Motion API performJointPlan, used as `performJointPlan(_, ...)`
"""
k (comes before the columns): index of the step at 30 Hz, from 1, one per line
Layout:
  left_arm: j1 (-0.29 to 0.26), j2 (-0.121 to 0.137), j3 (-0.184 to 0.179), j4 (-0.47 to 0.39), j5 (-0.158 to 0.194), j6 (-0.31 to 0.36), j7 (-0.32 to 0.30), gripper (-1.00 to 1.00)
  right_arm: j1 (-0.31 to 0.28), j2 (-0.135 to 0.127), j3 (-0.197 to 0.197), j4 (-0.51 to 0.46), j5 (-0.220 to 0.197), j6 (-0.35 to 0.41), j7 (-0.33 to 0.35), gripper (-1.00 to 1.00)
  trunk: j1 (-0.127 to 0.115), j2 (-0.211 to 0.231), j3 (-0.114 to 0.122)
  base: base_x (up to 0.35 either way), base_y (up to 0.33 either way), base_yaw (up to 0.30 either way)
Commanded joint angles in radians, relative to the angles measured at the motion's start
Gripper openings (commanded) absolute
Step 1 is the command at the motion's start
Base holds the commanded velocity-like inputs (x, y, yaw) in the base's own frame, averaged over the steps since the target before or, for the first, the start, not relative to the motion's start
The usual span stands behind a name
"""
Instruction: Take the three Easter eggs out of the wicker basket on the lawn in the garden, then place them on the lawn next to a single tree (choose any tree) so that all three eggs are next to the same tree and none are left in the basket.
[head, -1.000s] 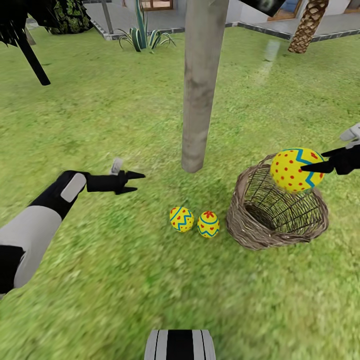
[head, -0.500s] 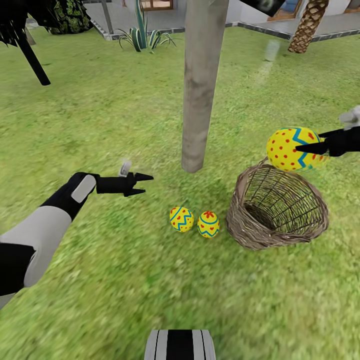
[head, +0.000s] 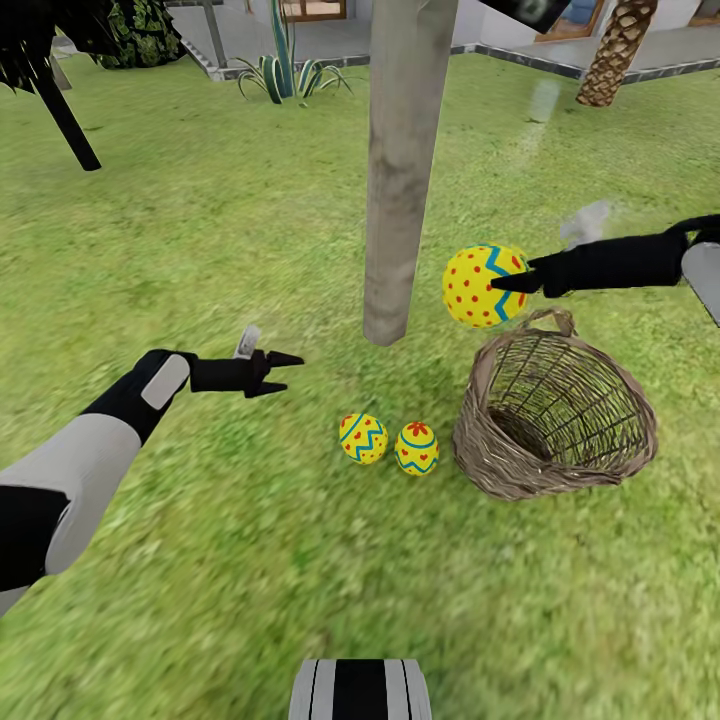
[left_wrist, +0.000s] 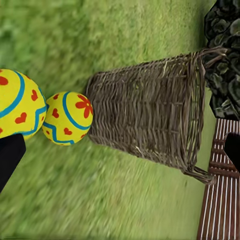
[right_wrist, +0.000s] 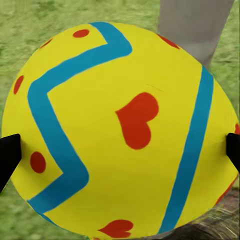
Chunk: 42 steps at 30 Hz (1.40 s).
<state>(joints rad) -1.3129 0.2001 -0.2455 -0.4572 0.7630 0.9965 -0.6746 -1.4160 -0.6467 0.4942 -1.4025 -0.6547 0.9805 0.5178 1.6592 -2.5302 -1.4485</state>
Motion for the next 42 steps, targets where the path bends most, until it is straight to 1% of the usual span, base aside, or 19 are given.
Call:
performJointPlan(1,-0.001,0.003,-0.005,0.007,-0.001,-0.002,-0.006,1.00,-0.004,0.028,0.016,0.011,0.029,0.001,0.005,-1.00,0.000,0.000,-0.001,0.000,0.000,0.000)
performJointPlan(3,-0.002,0.009,-0.005,0.014,-0.007,-0.005,-0.007,1.00,-0.005,0.077,0.049,0.027,0.063,0.001,0.005,-1.00,0.000,0.000,-0.001,0.000,0.000,0.000)
performJointPlan(7,-0.002,0.030,-0.005,0.021,-0.024,-0.005,-0.007,1.00,-0.006,0.136,0.066,0.072,0.118,0.001,0.005,-1.00,0.000,0.000,-0.001,0.000,0.000,0.000)
performJointPlan(9,-0.002,0.034,-0.005,0.045,-0.025,-0.009,-0.007,1.00,-0.006,0.183,0.090,0.091,0.154,0.001,0.005,-1.00,0.000,0.000,-0.001,0.000,0.000,0.000)
performJointPlan(11,-0.001,0.039,-0.005,0.055,-0.025,-0.038,-0.008,1.00,-0.006,0.241,0.128,0.111,0.204,-0.002,0.003,-1.00,0.000,0.000,-0.001,0.000,0.000,0.000)
performJointPlan(12,-0.001,0.042,-0.005,0.058,-0.025,-0.052,-0.008,1.00,-0.004,0.293,0.146,0.130,0.248,-0.008,0.002,-1.00,0.000,0.000,-0.001,0.000,0.000,0.000)
performJointPlan(13,-0.001,0.046,-0.005,0.059,-0.025,-0.056,-0.008,1.00,-0.002,0.321,0.151,0.136,0.268,-0.012,0.001,-1.00,0.000,0.000,-0.001,0.000,0.000,0.000)
performJointPlan(14,-0.002,0.058,-0.005,0.059,-0.023,-0.060,-0.009,1.00,0.001,0.372,0.157,0.149,0.293,-0.028,-0.002,-1.00,0.000,0.000,-0.001,0.000,0.000,0.000)
performJointPlan(15,-0.002,0.066,-0.005,0.060,-0.022,-0.061,-0.008,1.00,0.002,0.395,0.158,0.157,0.300,-0.039,-0.004,-1.00,0.000,0.000,-0.001,0.000,0.000,0.000)
performJointPlan(17,-0.001,0.103,-0.005,0.079,-0.020,-0.063,-0.009,1.00,0.009,0.438,0.160,0.167,0.304,-0.063,-0.033,-1.00,0.000,0.000,-0.001,0.000,0.000,0.000)
performJointPlan(19,-0.002,0.129,-0.005,0.110,-0.021,-0.065,-0.009,1.00,0.031,0.458,0.160,0.170,0.303,-0.101,-0.056,-1.00,0.000,0.000,-0.001,0.000,0.000,0.000)
performJointPlan(21,-0.001,0.149,-0.005,0.152,-0.023,-0.084,-0.010,1.00,0.088,0.468,0.159,0.171,0.303,-0.163,-0.065,-1.00,0.000,0.000,-0.001,0.000,0.000,0.000)
performJointPlan(26,-0.001,0.183,-0.005,0.172,-0.019,-0.113,-0.010,1.00,0.152,0.474,0.159,0.175,0.304,-0.210,-0.071,-1.00,0.000,0.000,-0.001,0.000,0.000,0.000)
performJointPlan(30,-0.002,0.209,-0.004,0.173,-0.015,-0.115,-0.011,1.00,0.221,0.478,0.161,0.199,0.292,-0.280,-0.121,-1.00,0.000,0.000,-0.001,0.000,0.002,0.000)
performJointPlan(35,-0.001,0.214,-0.004,0.179,-0.016,-0.116,-0.011,1.00,0.291,0.533,0.156,0.189,0.243,-0.304,-0.199,-1.00,0.000,0.000,-0.001,0.000,0.208,0.000)
performJointPlan(37,-0.001,0.214,-0.004,0.217,-0.020,-0.116,-0.011,1.00,0.336,0.575,0.154,0.189,0.214,-0.339,-0.210,-1.00,0.000,0.000,-0.001,0.000,0.297,0.000)
performJointPlan(38,-0.001,0.214,-0.004,0.227,-0.021,-0.116,-0.012,1.00,0.353,0.588,0.154,0.190,0.207,-0.364,-0.218,-1.00,0.000,0.000,-0.001,0.000,0.284,0.000)
performJointPlan(40,-0.001,0.214,-0.004,0.234,-0.021,-0.116,-0.012,1.00,0.367,0.596,0.155,0.190,0.198,-0.389,-0.229,-1.00,0.000,0.000,-0.001,0.000,0.234,0.000)
performJointPlan(42,-0.002,0.214,-0.004,0.237,-0.021,-0.116,-0.013,1.00,0.389,0.598,0.154,0.179,0.166,-0.401,-0.235,-1.00,0.000,0.000,-0.001,0.000,0.163,0.000)
